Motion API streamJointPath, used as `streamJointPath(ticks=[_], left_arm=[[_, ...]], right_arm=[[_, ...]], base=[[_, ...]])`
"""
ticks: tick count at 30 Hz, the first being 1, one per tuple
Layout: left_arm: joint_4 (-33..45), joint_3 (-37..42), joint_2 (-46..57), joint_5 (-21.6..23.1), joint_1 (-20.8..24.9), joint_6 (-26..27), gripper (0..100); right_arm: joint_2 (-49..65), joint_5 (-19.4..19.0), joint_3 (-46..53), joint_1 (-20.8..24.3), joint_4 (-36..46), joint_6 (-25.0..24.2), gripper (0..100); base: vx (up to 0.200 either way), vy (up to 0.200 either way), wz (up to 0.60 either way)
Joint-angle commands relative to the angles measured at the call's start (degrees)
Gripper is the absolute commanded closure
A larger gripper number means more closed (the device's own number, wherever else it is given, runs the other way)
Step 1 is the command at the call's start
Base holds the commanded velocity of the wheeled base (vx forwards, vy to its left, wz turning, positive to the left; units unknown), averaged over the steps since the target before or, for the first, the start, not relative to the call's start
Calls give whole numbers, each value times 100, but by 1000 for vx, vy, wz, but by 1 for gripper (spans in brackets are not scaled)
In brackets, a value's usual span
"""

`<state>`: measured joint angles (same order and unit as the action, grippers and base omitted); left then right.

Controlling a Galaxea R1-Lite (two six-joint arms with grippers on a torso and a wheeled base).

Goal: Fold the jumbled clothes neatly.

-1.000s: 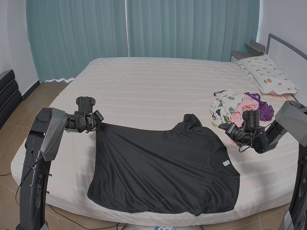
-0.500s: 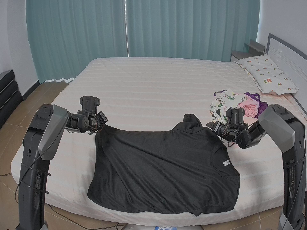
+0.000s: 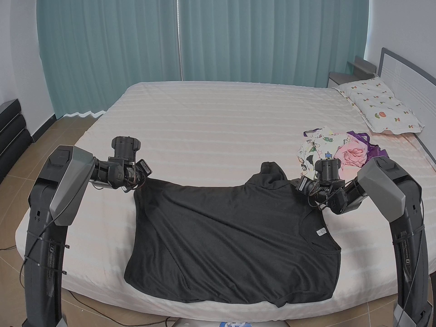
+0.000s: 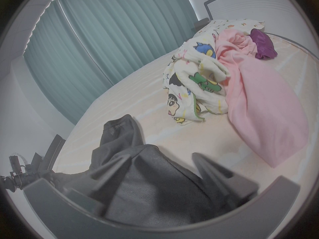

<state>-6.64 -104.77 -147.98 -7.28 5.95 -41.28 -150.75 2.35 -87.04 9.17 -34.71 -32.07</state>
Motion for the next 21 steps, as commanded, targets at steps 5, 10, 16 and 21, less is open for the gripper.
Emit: streamJointPath(ticks=[5,10,16,21], left_arm=[[-4,0,-38,-2,3,-3,100],[-56,-79,-38,-11,3,-3,100],[-83,-439,-55,-230,-6,-12,100],[-48,-721,-143,-248,3,-56,100]], right_arm=[[-139,11,-111,-11,-63,-62,100],[-69,72,-401,-91,-177,-97,100],[213,582,-1333,-301,-177,-431,100],[327,600,-1579,-363,-133,-414,100]], base=[[0,0,0],[0,0,0],[0,0,0],[0,0,0]])
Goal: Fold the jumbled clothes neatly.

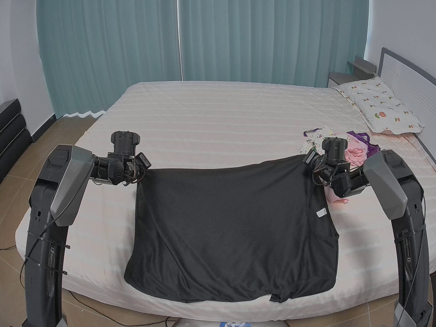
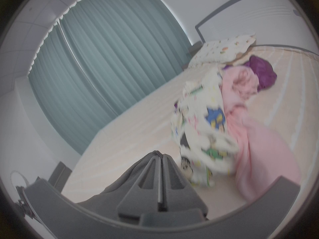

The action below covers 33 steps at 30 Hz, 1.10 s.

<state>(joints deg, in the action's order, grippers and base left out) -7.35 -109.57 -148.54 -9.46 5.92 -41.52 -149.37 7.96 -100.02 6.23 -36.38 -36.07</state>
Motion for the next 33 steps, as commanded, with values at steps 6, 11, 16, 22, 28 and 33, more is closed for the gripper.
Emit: streamJointPath(ticks=[6,11,16,22,28,33], left_arm=[[50,-451,-298,-38,49,-31,100],[41,-469,-465,-30,84,4,100],[41,-502,-588,-3,172,4,100],[41,-502,-676,-21,207,118,0],[58,-478,-491,-47,242,100,0],[190,-135,220,41,172,-111,0]], right_arm=[[-92,127,-307,-8,8,48,100],[-356,232,-290,45,34,92,100],[-488,285,-219,54,34,118,0],[-417,285,203,54,-1,144,0],[233,197,1064,19,-27,100,0],[1112,180,2224,36,-36,-49,0]], base=[[0,0,0],[0,0,0],[0,0,0],[0,0,0],[0,0,0],[0,0,0]])
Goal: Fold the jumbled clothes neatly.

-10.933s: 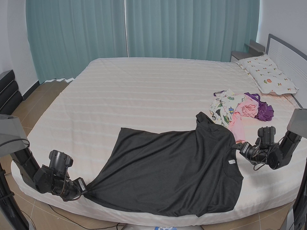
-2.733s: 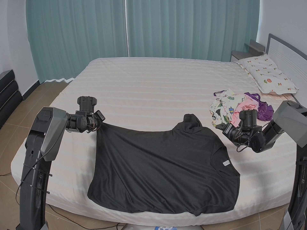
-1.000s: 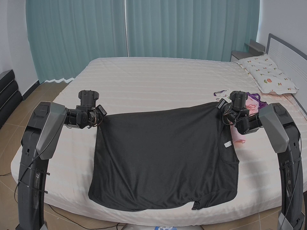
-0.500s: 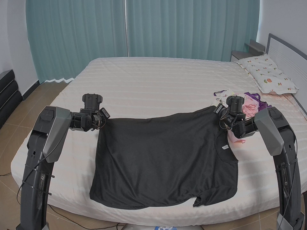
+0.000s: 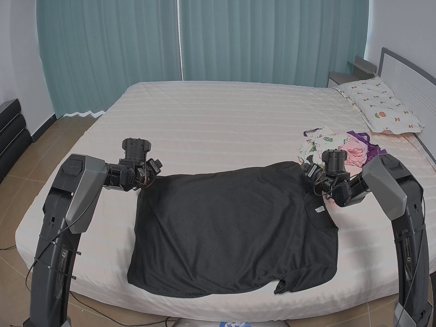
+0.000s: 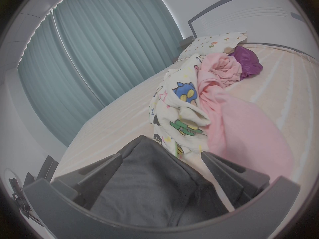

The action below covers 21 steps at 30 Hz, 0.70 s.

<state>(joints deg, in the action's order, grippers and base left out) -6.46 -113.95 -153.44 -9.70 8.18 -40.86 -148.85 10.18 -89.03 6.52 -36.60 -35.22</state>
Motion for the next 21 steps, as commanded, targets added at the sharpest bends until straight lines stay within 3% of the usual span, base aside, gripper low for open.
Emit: streamJointPath(ticks=[1,6,7,8,9,12,13,21], left_arm=[[110,443,930,109,-80,-264,0],[110,1155,1792,592,-168,-563,0],[40,1902,2310,1014,-255,-616,0],[40,1964,2345,1049,-264,-616,0],[-31,2702,2767,1445,-361,-589,0],[-180,3405,3084,1682,-422,-589,0],[-620,4513,3505,1876,-475,-598,0],[-2202,7044,4314,1964,-431,-598,0]], right_arm=[[1332,-51,1538,16,-14,-222,0],[2097,-174,2715,25,-14,-512,0],[2483,-244,3339,25,-32,-574,0],[2510,-253,3383,25,-32,-574,0],[2870,-359,3937,25,-155,-635,0],[3186,-482,4456,25,-331,-714,0],[3503,-543,5062,25,-577,-785,0],[3890,-543,6284,69,-955,-890,0]], base=[[0,0,0],[0,0,0],[0,0,0],[0,0,0],[0,0,0],[0,0,0],[0,0,0],[0,0,0]])
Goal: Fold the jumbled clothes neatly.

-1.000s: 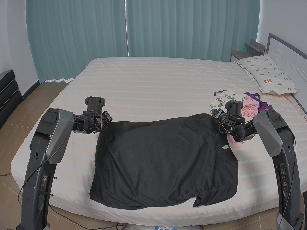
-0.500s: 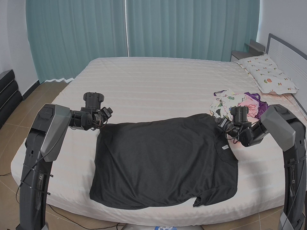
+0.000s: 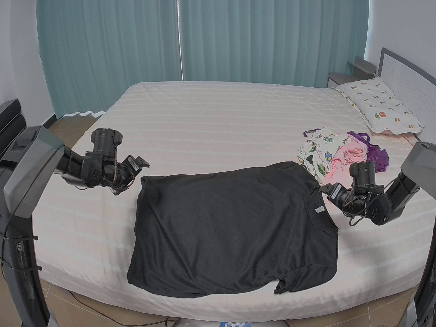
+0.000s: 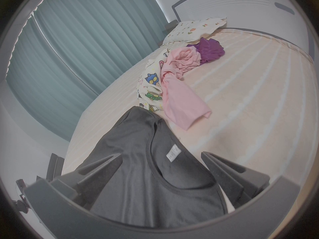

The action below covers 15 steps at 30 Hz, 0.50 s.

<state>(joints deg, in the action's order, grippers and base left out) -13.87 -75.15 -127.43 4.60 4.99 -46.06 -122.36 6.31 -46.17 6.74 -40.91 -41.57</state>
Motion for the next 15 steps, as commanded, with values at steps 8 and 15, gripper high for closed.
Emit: streamJointPath(ticks=[8,15], left_arm=[[-1926,4299,1862,534,-6,-97,0],[-1926,4677,1800,516,284,-140,0]], right_arm=[[1188,-324,2762,170,-901,-492,0],[1153,-333,2903,161,-901,-501,0]], base=[[-200,0,0],[-143,0,0]])
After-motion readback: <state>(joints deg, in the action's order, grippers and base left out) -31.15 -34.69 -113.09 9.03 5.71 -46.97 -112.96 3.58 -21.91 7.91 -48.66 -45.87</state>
